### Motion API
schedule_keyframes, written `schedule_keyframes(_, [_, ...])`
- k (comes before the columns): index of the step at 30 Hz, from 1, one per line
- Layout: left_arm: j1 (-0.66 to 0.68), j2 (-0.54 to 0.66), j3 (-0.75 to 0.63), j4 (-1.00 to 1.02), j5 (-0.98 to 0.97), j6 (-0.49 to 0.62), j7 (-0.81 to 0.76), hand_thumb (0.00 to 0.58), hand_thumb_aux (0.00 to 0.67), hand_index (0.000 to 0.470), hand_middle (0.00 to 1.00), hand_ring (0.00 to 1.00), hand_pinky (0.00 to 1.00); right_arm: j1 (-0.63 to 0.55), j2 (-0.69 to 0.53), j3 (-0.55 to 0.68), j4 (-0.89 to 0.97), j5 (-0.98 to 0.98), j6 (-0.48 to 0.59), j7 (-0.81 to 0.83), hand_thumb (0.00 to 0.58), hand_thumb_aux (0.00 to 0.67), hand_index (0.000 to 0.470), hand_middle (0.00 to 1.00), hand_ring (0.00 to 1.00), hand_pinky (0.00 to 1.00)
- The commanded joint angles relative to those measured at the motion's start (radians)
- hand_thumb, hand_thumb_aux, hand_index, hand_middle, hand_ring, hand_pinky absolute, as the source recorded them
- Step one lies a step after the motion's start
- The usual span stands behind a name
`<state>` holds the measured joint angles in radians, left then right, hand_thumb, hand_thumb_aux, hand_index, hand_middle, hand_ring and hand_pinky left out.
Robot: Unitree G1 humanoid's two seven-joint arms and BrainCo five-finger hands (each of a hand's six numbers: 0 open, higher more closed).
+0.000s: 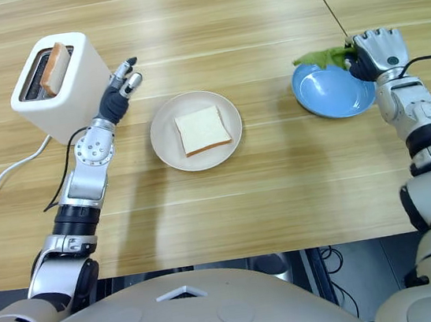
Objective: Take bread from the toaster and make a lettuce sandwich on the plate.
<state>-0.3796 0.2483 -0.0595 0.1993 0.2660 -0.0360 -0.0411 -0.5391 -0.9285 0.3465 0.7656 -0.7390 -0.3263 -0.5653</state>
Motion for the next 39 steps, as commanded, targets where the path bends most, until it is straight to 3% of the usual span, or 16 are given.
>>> schedule_keyframes(1, [-0.01,-0.022,0.039,0.05,-0.066,-0.031,0.004,0.0,0.0,0.0,0.0,0.0,0.0,0.127,0.022,-0.067,-0.384,0.002,0.07,0.077,0.58,0.67,0.46,1.0,1.0,1.0])
schedule_keyframes(4, [-0.022,-0.04,0.052,0.09,-0.108,-0.05,-0.01,0.0,0.0,0.0,0.0,0.0,0.0,0.175,0.097,-0.058,-0.575,-0.029,0.115,0.147,0.58,0.67,0.46,1.0,1.0,1.0])
schedule_keyframes(7, [-0.032,-0.05,0.06,0.122,-0.13,-0.069,-0.01,0.0,0.0,0.0,0.0,0.0,0.0,0.177,0.201,-0.007,-0.64,-0.062,0.121,0.207,0.58,0.67,0.46,1.0,1.0,1.0])
schedule_keyframes(14, [-0.04,-0.055,0.047,0.148,-0.135,-0.085,-0.011,0.0,0.0,0.0,0.0,0.0,0.0,0.149,0.387,0.123,-0.464,-0.128,0.075,0.26,0.58,0.67,0.46,1.0,1.0,1.0])
schedule_keyframes(19, [-0.04,-0.056,0.038,0.154,-0.127,-0.085,-0.012,0.0,0.0,0.0,0.0,0.0,0.0,0.159,0.423,0.166,-0.319,-0.147,0.037,0.251,0.58,0.67,0.46,1.0,1.0,1.0])
schedule_keyframes(25, [-0.037,-0.051,0.03,0.147,-0.114,-0.08,-0.007,0.0,0.0,0.0,0.0,0.0,0.0,0.168,0.409,0.168,-0.301,-0.157,0.031,0.248,0.58,0.67,0.46,1.0,1.0,1.0])
schedule_keyframes(26, [-0.037,-0.05,0.028,0.148,-0.112,-0.079,-0.008,0.0,0.0,0.0,0.0,0.0,0.0,0.167,0.406,0.166,-0.307,-0.162,0.034,0.248,0.561,0.549,0.377,0.86,0.86,0.86])
schedule_keyframes(27, [-0.037,-0.051,0.027,0.149,-0.11,-0.079,-0.008,0.0,0.0,0.0,0.0,0.0,0.0,0.169,0.403,0.16,-0.319,-0.161,0.033,0.246,0.447,0.349,0.24,0.0,0.0,0.0])
schedule_keyframes(28, [-0.038,-0.051,0.026,0.149,-0.108,-0.079,-0.008,0.0,0.0,0.0,0.0,0.0,0.0,0.171,0.4,0.156,-0.332,-0.161,0.033,0.249,0.0,0.0,0.0,0.0,0.0,0.0])
schedule_keyframes(35, [-0.036,-0.04,0.024,0.128,-0.082,-0.097,0.011,0.0,0.0,0.0,0.0,0.0,0.0,0.204,0.354,0.109,-0.459,-0.14,0.03,0.298,0.0,0.0,0.0,0.0,0.0,0.0])
schedule_keyframes(39, [-0.005,0.006,0.034,-0.011,0.004,-0.115,0.071,0.0,0.0,0.0,0.0,0.0,0.0,0.247,0.3,0.034,-0.57,-0.124,0.049,0.324,0.0,0.0,0.0,0.0,0.0,0.0])
